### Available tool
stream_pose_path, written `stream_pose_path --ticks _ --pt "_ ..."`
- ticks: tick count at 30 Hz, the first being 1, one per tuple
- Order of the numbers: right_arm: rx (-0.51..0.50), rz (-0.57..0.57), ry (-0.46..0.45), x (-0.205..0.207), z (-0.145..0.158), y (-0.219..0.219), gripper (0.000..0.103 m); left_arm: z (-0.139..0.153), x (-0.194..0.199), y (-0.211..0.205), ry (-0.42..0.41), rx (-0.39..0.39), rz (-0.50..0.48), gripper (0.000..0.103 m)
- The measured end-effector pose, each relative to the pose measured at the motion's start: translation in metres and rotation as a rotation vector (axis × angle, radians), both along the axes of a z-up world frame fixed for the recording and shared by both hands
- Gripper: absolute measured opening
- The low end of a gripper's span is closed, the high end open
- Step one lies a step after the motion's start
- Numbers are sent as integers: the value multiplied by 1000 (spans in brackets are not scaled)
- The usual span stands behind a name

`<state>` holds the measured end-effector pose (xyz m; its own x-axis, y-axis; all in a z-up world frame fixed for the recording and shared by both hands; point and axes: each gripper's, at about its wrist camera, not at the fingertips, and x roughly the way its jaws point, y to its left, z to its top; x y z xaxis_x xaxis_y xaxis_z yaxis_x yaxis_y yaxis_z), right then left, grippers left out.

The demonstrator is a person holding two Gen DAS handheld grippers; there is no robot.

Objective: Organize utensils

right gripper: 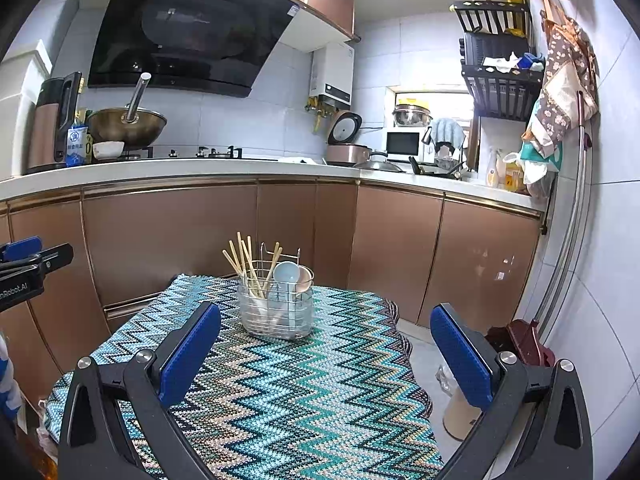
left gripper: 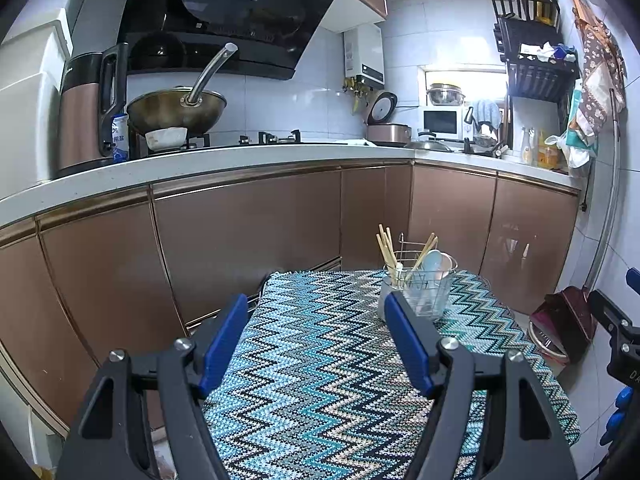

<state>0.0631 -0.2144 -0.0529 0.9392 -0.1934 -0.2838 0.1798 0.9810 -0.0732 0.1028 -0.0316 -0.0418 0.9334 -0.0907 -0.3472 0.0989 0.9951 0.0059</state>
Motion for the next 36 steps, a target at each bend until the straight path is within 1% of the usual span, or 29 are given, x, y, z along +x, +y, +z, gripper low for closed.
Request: stream_pose_path --ticks 9,19,26,36 --pt "-15 -14 -23 -14 8 3 103 5 -13 -2 -11 12 -11 69" --pt "10 -40 -47 -30 11 -11 103 9 -28 -10 -26 29 -26 69" --pt "13 -47 -55 -35 14 -15 103 14 -34 -7 -33 15 -29 69" --pt "2 -41 -65 -41 18 -10 103 16 -41 -3 -34 2 -32 69"
